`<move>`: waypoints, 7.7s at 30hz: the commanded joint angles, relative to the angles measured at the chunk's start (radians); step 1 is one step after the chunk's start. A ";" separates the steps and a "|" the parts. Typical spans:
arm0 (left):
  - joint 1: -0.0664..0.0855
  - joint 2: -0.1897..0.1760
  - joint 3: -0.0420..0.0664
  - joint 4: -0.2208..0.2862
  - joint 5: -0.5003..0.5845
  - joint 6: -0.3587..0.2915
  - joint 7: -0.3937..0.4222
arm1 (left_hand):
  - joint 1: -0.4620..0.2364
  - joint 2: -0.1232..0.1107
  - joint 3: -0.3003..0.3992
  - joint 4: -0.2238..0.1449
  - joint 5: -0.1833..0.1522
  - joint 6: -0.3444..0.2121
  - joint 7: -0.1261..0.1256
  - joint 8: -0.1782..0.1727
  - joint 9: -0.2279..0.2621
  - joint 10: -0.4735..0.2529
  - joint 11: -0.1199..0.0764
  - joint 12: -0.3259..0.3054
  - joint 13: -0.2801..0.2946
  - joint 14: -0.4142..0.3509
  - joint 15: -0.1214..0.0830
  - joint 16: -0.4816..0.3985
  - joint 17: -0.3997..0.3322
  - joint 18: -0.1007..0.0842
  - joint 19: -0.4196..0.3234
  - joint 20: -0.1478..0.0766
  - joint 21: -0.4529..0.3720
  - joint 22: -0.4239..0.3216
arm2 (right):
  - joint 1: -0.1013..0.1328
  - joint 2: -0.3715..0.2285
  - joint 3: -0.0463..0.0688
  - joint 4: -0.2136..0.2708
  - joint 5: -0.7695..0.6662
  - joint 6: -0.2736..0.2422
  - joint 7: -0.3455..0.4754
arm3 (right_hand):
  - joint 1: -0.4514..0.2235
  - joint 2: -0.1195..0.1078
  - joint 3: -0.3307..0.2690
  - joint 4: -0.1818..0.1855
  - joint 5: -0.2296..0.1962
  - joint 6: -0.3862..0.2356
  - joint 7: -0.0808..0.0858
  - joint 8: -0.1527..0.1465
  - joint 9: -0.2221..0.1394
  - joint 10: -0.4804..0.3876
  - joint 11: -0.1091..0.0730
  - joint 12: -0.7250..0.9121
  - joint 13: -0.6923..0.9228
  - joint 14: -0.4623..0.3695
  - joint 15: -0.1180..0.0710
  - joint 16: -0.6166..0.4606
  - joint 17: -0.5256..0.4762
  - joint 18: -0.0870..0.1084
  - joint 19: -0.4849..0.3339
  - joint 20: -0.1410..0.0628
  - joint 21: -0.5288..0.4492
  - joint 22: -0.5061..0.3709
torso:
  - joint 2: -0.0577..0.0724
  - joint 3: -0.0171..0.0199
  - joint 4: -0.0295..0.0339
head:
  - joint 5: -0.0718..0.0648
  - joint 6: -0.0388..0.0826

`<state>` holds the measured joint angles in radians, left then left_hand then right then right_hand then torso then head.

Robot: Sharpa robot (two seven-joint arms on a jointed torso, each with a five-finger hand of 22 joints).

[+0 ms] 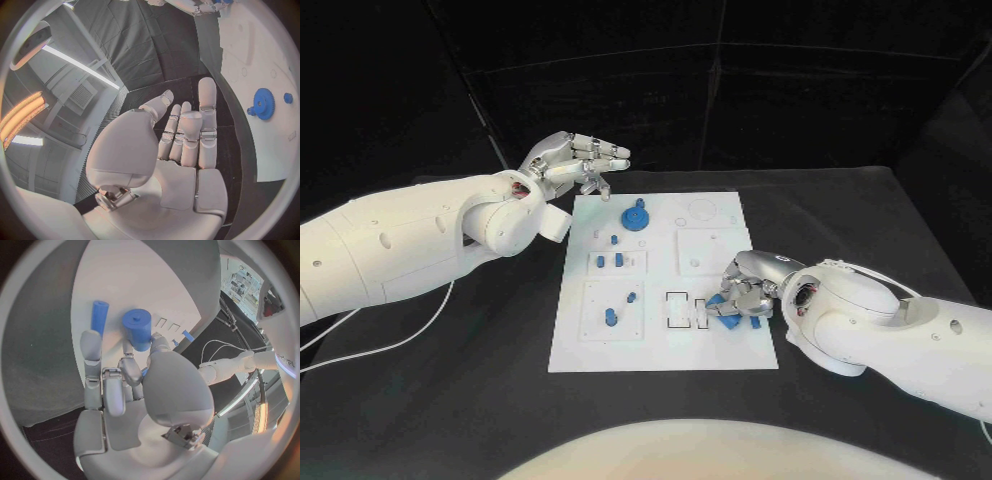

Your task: Assemble the parts on the task board

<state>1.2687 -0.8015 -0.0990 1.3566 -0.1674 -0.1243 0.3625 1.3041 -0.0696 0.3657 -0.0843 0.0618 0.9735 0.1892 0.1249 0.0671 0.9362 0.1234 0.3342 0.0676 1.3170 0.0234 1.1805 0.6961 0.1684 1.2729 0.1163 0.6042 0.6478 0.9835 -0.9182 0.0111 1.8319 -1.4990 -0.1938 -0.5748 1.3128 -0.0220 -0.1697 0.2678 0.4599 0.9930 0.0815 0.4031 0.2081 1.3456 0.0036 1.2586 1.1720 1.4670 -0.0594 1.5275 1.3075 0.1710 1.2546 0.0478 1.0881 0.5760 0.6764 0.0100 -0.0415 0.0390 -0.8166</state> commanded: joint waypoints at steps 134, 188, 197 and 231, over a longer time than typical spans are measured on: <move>0.002 0.007 0.000 -0.004 0.003 0.028 -0.020 | 0.004 0.011 -0.007 -0.004 -0.004 -0.009 0.001 0.007 0.000 -0.016 0.000 0.011 0.001 -0.007 0.006 0.005 -0.007 0.013 0.004 0.007 -0.006 -0.002 | 0.060 0.097 -0.001 -0.063 -0.440 0.185 0.544 | 0.167 -0.022 0.547 -0.513 -0.293 -0.146 -0.036 -0.255 -0.097 -0.017 -0.039 0.039 0.075 0.076 -0.035 -0.011 0.153 -0.002 -0.150 -0.033 0.059 0.021 | -0.002 -0.0004 -0.0003 | 0.015 0.001; 0.002 0.009 -0.002 -0.007 0.003 0.034 -0.025 | 0.003 0.012 -0.009 -0.003 -0.004 -0.010 0.001 0.008 0.000 -0.019 0.001 0.013 0.001 -0.007 0.006 0.005 -0.007 0.013 0.004 0.007 -0.006 -0.002 | 0.072 0.134 -0.054 -0.079 -0.438 -0.034 0.602 | 0.082 -0.020 0.652 -0.516 -0.336 0.072 0.015 -0.200 -0.100 0.000 0.003 0.076 0.099 0.079 -0.003 -0.006 0.163 -0.004 -0.145 -0.004 0.073 0.044 | 0.000 0.0006 -0.0014 | 0.017 0.008; 0.002 0.008 -0.002 -0.007 0.003 0.035 -0.027 | 0.003 0.012 -0.009 -0.003 -0.004 -0.010 0.001 0.008 0.000 -0.019 0.001 0.013 0.001 -0.007 0.006 0.005 -0.007 0.013 0.004 0.007 -0.006 -0.002 | 0.072 0.121 -0.054 -0.070 -0.421 -0.024 0.615 | 0.082 -0.021 0.655 -0.515 -0.343 0.087 0.013 -0.196 -0.099 -0.001 0.003 0.076 0.097 0.079 -0.002 -0.007 0.162 -0.004 -0.145 -0.003 0.072 0.043 | 0.000 0.0009 -0.0007 | 0.018 0.005; 0.002 0.007 -0.002 -0.005 0.003 0.036 -0.029 | 0.002 0.011 -0.010 -0.002 -0.004 -0.012 0.002 0.008 0.000 -0.020 0.001 0.014 0.001 -0.007 0.006 0.006 -0.007 0.013 0.005 0.007 -0.006 -0.003 | 0.072 0.132 -0.054 -0.095 -0.390 0.098 0.593 | 0.079 -0.027 0.655 -0.514 -0.345 0.092 0.013 -0.197 -0.101 -0.014 0.002 0.065 0.084 0.075 -0.002 -0.013 0.149 -0.002 -0.154 -0.003 0.065 0.030 | 0.001 0.0007 -0.0017 | 0.022 -0.003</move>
<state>1.2690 -0.7945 -0.1020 1.3501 -0.1674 -0.0992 0.3315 1.3079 -0.0657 0.3603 -0.0843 0.0618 0.9701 0.1927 0.1288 0.0671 0.9219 0.1233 0.3445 0.0676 1.3134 0.0270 1.1804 0.6898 0.1684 1.2763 0.1197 0.6042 0.6463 1.0543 -0.7869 -0.0433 1.7383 -1.8935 -0.1183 0.0235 1.4028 -0.0479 0.4826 -0.2488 0.1220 1.0338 0.0517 0.2044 0.1081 1.3397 0.0056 1.3266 1.2571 1.4649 -0.0678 1.5184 1.3074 0.1554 1.1057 0.0435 1.1569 0.6072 0.6768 0.0101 -0.0420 0.0608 -0.8194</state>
